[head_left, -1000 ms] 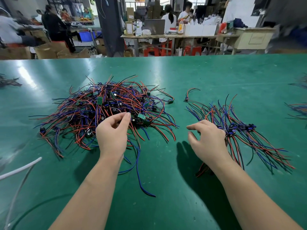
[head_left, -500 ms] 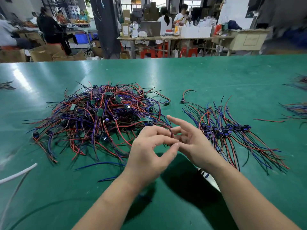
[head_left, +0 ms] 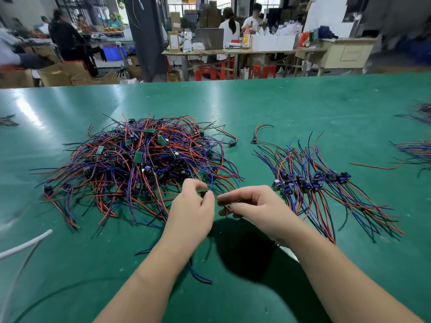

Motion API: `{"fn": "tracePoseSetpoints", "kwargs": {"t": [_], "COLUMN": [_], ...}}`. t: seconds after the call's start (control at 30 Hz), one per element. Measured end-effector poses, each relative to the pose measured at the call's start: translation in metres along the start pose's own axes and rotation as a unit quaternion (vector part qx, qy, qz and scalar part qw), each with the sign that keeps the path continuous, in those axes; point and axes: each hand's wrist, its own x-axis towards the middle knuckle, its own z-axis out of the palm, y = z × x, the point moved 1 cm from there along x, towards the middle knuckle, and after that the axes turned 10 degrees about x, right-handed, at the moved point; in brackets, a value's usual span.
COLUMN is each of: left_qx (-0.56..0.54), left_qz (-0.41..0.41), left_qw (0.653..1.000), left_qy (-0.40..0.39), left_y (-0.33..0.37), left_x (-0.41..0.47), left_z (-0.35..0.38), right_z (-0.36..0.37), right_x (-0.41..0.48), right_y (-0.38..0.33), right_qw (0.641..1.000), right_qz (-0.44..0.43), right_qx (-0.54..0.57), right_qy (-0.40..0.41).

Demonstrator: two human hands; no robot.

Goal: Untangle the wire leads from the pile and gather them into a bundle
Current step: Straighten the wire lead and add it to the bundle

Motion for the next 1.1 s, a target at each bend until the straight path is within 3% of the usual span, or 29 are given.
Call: {"fn": "tracePoseSetpoints", "kwargs": {"t": [0.07,0.13,0.23,0.3,0.47,0.63,0.67,0.73,0.83,0.97,1.1], "left_qx": [0.028,0.048,0.086,0.106,0.113,0.117,0.048,-0.175,-0.433,-0.504,-0.423], "left_qz": [0.062,0.099,0.095,0.087,0.149,0.236,0.242,0.196,0.07,-0.014,-0.036], "left_qw": [0.997,0.993,0.991,0.99,0.979,0.935,0.941,0.956,0.899,0.86,0.891], "left_qy": [0.043,0.035,-0.035,-0.035,0.078,0.239,0.232,0.132,-0.012,-0.086,-0.161], "left_y": [0.0,0.0,-0.001,-0.001,0.007,0.022,0.026,0.034,0.041,0.039,0.036], "left_x": [-0.001,0.0,-0.002,-0.003,-0.007,-0.017,-0.02,-0.024,-0.024,-0.022,-0.024], "left_z": [-0.002,-0.004,0.001,0.003,-0.008,-0.022,-0.023,-0.025,-0.022,-0.018,-0.008], "right_z": [0.001,0.002,0.001,-0.001,-0.004,-0.017,-0.019,-0.02,-0.017,-0.015,-0.014], "right_x": [-0.001,-0.001,-0.001,-0.001,0.0,0.003,0.003,0.003,0.001,-0.002,-0.002], "right_y": [-0.001,-0.001,0.0,0.0,0.0,0.0,0.0,-0.002,-0.005,-0.012,-0.014], "right_qw": [1.0,1.0,0.999,1.0,0.999,0.993,0.995,0.998,0.993,0.968,0.967], "right_qz": [0.005,0.002,0.007,0.012,0.018,0.032,0.024,0.006,-0.011,-0.018,-0.026], "right_qx": [0.017,0.027,0.035,0.021,-0.013,-0.07,-0.057,-0.014,0.114,0.244,0.254], "right_qy": [0.0,0.002,0.003,0.001,0.025,0.09,0.084,0.055,-0.005,-0.052,-0.023]}}
